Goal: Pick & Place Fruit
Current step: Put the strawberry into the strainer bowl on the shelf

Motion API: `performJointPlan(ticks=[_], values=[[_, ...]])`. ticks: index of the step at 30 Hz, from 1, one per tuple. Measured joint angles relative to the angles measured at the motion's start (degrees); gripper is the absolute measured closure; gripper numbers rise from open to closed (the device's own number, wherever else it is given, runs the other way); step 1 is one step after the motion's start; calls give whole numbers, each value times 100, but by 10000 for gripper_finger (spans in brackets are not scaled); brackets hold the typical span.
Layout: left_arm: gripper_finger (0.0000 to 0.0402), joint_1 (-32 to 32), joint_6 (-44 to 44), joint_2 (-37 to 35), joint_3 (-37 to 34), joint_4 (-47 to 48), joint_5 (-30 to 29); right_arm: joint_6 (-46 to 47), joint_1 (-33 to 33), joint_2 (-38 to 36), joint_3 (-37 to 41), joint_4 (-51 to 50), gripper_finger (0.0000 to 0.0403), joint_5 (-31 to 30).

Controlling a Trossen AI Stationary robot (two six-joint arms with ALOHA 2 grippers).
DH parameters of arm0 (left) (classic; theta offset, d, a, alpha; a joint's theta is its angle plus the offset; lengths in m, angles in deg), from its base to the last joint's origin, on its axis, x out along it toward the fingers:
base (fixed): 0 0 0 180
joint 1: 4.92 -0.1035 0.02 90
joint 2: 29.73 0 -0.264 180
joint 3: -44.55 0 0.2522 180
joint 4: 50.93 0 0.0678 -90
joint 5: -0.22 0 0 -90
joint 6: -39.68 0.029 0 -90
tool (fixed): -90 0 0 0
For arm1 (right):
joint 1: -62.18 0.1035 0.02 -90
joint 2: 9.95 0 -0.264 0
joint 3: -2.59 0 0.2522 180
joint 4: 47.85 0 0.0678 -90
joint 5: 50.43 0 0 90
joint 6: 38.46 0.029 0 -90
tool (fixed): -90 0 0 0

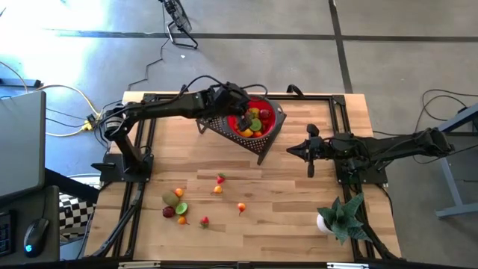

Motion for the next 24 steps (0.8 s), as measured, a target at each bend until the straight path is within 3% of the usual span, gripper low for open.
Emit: performJointPlan(ticks=[11, 24], values=[[386, -2, -134, 0, 0, -60, 1, -17, 2, 7, 0, -2, 401, -150], [287, -2, -229, -113, -2, -116, -3, -11, 1, 7, 0, -2, 401, -133]])
